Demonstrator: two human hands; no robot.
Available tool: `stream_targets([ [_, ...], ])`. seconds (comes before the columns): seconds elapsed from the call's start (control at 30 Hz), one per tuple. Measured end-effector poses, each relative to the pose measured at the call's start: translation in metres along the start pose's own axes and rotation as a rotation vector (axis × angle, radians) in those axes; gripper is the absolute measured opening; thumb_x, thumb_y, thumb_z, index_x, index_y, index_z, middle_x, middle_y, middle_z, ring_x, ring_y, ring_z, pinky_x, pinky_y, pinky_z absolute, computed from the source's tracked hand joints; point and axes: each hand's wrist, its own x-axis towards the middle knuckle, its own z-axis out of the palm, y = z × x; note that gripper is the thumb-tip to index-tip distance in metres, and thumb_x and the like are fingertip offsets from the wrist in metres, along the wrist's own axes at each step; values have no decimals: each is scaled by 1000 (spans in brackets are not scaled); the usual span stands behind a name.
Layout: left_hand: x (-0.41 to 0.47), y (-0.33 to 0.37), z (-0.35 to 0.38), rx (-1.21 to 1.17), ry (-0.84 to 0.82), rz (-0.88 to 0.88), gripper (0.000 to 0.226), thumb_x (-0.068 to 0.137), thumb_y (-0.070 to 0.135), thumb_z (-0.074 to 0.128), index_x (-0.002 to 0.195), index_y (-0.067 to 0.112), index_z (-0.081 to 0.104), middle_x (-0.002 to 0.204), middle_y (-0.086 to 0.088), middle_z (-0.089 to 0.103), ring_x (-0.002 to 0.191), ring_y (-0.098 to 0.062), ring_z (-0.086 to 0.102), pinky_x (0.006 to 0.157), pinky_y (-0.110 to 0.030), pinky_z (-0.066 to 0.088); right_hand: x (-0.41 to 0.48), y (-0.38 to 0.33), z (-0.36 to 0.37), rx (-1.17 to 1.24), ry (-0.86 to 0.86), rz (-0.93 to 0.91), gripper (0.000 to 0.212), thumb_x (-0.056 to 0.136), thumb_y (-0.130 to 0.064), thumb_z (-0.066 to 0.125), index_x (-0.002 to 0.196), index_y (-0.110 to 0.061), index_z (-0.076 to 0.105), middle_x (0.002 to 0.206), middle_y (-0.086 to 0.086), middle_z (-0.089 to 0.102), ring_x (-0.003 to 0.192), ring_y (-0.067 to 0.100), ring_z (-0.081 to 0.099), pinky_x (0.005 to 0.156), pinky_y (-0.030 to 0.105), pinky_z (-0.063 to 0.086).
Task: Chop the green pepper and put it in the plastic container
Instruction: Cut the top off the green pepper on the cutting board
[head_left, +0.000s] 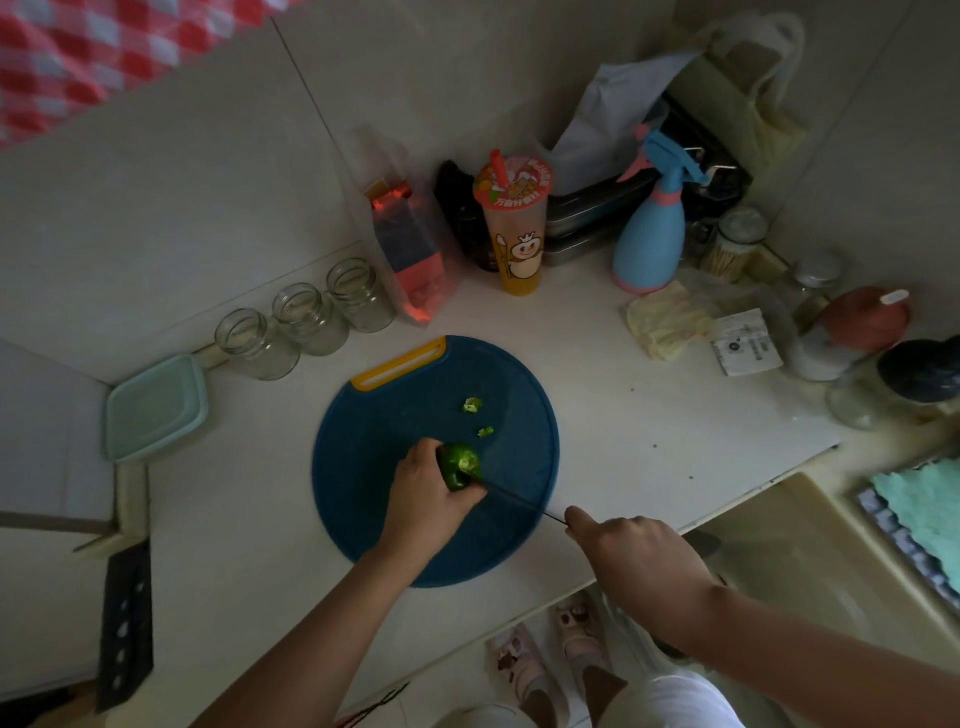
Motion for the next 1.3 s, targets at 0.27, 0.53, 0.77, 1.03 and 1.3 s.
stream_targets([
  [0.27,-2,8,4,-47,78,-118,51,65,39,75,102,14,49,99,-2,54,96,-22,51,83,-42,48,5,-4,4,40,34,41,45,100,-18,36,142,-23,20,74,-1,49,68,22,49,63,30,37],
  [0.53,3,4,-1,-86,-11,-149,58,64,34,78,108,13,48,104,-2,50,102,-21,50,89,-39,47,10,10,-9,66,6,1,32,103,-39,20,126,-24,38,77,-1,52,68,20,51,68,32,46],
  [0.77,10,2,-20,-17,-164,-69,56,69,32,79,116,19,51,113,0,38,96,-12,48,82,-19,35,13,22,-22,-30,19,-98,34,103,-39,19,127,-23,38,75,-2,48,71,23,57,65,30,42],
  [1.03,14,-5,-34,-109,-204,2,60,71,35,78,124,20,53,113,7,58,107,-8,54,83,-13,38,16,28,-22,-68,7,-102,34,104,-39,18,125,-22,37,67,-2,43,64,22,47,64,34,44],
  [1.3,13,-11,-22,-2,-147,122,69,64,39,82,123,22,50,115,5,51,108,-12,49,93,-27,44,17,19,-15,-18,3,-76,33,104,-39,19,127,-22,36,67,-2,43,65,21,48,66,32,45],
])
